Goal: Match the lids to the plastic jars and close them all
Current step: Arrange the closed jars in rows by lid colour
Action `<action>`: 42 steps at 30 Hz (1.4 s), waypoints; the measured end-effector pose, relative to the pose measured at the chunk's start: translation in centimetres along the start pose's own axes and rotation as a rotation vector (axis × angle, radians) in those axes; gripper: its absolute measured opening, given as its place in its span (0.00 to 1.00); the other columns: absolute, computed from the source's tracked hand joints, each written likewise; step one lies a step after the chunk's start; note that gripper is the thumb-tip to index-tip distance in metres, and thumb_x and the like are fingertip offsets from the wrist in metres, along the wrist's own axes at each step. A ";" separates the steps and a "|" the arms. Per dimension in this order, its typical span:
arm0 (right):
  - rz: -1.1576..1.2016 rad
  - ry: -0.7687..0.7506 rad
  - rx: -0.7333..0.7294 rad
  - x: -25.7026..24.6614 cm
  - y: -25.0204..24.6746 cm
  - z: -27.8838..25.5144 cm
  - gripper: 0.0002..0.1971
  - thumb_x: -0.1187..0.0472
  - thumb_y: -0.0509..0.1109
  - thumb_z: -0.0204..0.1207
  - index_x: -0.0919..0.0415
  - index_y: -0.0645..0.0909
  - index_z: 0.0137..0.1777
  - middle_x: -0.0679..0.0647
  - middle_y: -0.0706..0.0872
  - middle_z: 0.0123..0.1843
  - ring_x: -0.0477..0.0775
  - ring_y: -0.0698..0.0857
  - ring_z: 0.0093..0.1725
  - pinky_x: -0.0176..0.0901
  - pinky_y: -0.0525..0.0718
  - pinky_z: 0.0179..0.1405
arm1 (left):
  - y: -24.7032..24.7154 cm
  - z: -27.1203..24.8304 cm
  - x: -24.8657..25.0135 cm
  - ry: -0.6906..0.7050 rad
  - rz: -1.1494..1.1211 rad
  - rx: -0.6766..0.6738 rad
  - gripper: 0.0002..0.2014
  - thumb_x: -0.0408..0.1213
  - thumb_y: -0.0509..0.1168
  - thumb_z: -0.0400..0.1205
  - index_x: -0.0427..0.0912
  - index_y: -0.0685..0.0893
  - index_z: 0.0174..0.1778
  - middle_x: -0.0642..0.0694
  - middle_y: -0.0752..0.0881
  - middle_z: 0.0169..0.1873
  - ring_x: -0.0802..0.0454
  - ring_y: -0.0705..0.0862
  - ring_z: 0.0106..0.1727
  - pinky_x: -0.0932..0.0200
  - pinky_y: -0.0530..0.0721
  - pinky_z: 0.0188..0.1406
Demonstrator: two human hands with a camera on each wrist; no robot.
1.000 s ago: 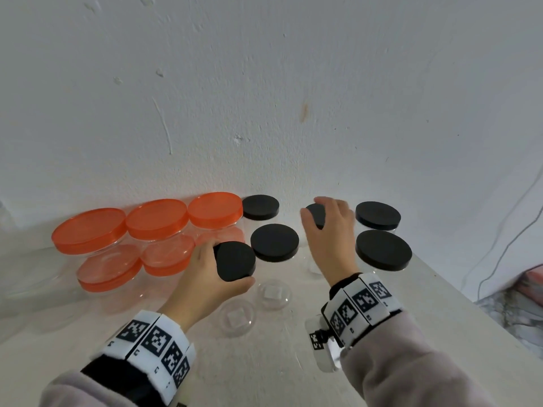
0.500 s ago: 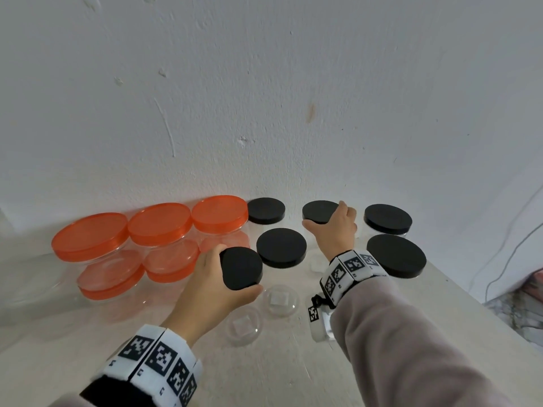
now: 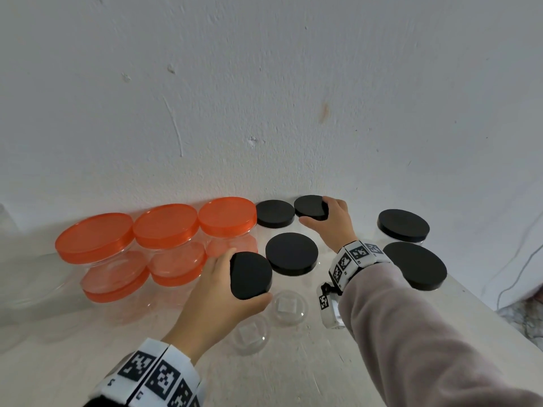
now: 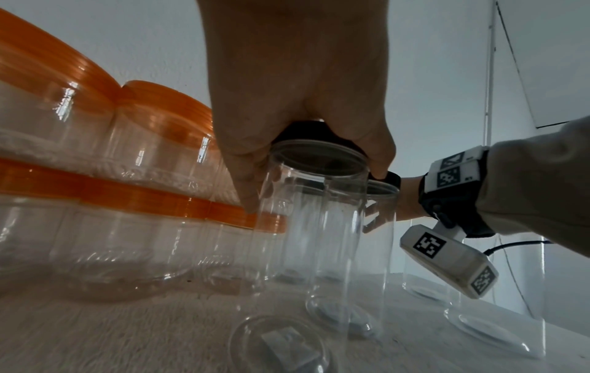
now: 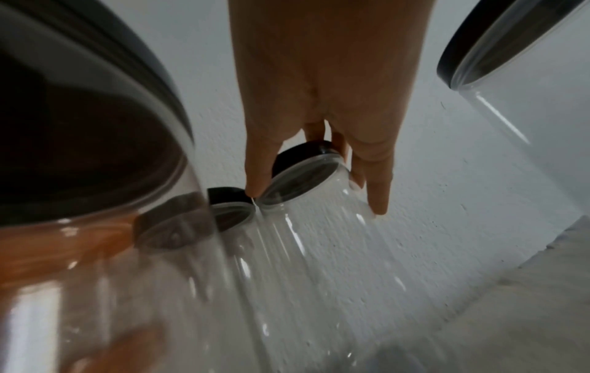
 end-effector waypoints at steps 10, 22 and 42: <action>-0.022 -0.005 -0.027 -0.1 -0.2 0.4 0.36 0.59 0.77 0.74 0.63 0.65 0.79 0.58 0.66 0.74 0.53 0.75 0.64 0.33 0.69 0.57 | 0.0 -0.1 0.0 -0.006 0.002 0.004 0.37 0.57 0.77 0.63 0.59 0.70 0.66 0.56 0.73 0.57 0.61 0.77 0.51 0.67 0.76 0.38; 0.011 -0.178 0.244 -4.5 -5.6 -6.4 0.20 0.67 0.66 0.82 0.61 0.73 0.74 0.54 0.71 0.74 0.39 0.73 0.55 0.08 0.62 0.46 | -0.1 0.1 0.0 0.003 -0.009 0.005 0.36 0.57 0.75 0.61 0.59 0.71 0.66 0.56 0.76 0.57 0.58 0.77 0.56 0.59 0.79 0.46; -0.240 -0.036 -0.029 1.5 -7.5 -10.1 0.33 0.53 0.80 0.68 0.53 0.72 0.72 0.51 0.64 0.66 0.60 0.70 0.65 0.49 0.75 0.65 | 0.0 0.2 -0.4 0.002 -0.011 0.009 0.39 0.60 0.78 0.62 0.61 0.70 0.68 0.55 0.75 0.60 0.56 0.79 0.57 0.53 0.85 0.51</action>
Point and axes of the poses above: each hand's wrist, its own z-axis towards the middle knuckle, its own y-axis out of the palm, x = y × z, the point moved 4 cm from there along z, towards the middle knuckle
